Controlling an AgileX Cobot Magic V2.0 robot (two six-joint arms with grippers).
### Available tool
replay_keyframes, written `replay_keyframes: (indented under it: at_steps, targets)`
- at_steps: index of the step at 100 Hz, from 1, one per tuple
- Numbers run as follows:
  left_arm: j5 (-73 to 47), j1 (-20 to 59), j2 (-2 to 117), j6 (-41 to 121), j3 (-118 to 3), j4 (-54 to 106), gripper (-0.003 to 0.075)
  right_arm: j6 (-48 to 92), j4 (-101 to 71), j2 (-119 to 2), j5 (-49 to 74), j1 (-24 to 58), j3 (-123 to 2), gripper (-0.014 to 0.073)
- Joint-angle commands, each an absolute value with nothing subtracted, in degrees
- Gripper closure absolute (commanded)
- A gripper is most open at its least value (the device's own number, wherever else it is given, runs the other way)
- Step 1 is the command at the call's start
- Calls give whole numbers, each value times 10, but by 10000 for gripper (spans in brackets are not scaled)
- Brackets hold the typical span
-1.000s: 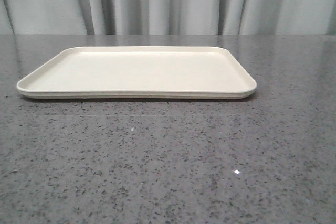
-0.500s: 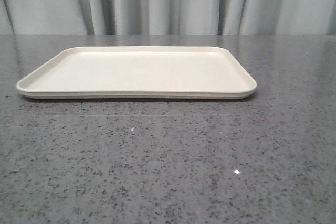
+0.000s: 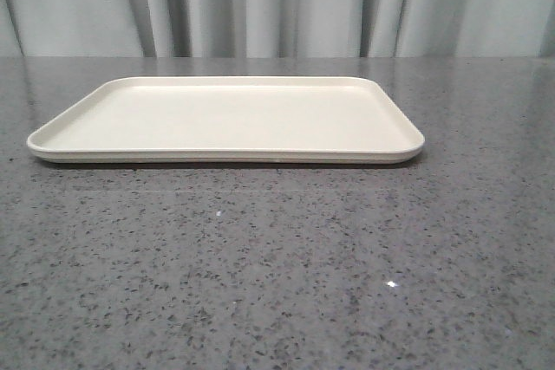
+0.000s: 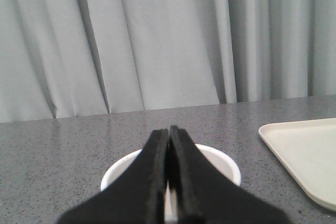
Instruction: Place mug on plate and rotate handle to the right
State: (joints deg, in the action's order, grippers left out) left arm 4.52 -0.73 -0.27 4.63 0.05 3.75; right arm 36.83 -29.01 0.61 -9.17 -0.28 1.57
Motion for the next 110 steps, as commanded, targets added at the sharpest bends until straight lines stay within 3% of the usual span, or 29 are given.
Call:
replay_keyframes:
  at_steps: [1, 60, 110]
  targets:
    - [91, -9, -20, 30, 6, 52, 740, 366, -293, 18, -130, -7, 15, 655]
    - [135, -9, -20, 25, -13, 131, 740, 366, -352, 18, -125, -7, -31, 655]
    - [108, -9, -19, 25, -102, 153, 740, 366, -360, 7, -91, -7, -116, 655]
